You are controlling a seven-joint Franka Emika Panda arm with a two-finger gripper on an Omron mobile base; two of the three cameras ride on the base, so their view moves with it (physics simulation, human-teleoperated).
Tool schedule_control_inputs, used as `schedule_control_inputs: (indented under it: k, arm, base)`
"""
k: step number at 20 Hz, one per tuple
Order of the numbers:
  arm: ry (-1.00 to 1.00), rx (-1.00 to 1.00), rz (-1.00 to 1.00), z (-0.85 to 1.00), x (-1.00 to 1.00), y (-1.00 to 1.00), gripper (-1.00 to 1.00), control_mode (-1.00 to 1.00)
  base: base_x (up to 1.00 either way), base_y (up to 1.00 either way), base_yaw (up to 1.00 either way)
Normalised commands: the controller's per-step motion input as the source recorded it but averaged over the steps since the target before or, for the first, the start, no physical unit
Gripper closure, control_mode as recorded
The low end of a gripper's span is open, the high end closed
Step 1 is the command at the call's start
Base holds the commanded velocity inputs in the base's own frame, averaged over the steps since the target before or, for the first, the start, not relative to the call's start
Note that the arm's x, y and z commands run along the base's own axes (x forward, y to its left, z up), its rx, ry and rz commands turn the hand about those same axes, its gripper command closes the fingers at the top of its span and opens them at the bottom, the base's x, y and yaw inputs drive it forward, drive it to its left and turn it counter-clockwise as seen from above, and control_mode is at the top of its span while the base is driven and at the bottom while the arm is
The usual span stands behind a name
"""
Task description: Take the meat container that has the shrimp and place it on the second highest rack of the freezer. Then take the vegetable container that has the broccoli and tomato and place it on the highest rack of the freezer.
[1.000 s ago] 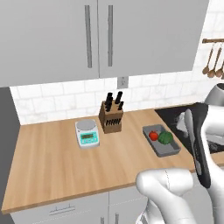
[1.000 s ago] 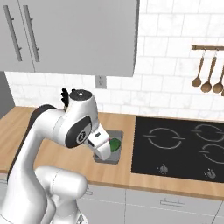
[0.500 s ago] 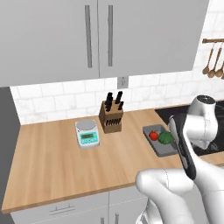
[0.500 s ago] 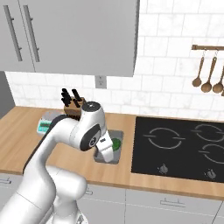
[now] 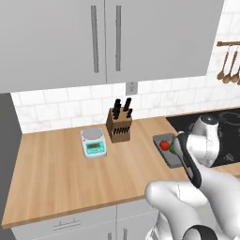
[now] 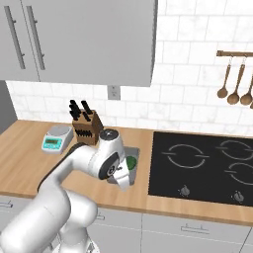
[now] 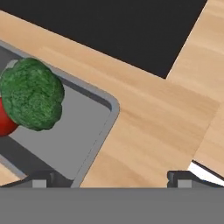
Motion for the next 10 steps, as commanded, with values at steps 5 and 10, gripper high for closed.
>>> schedule_control_inputs:
  k: [5, 10]
  arm:
    - [0.0, 0.04, -0.05, -0.46, 0.38, -0.15, -1.0, -1.0]
    - [0.0, 0.04, 0.0, -0.36, 0.35, -0.11, -1.0, -1.0]
  base:
    - [0.0, 0.0, 0.0]
    - [0.0, 0.0, 0.0]
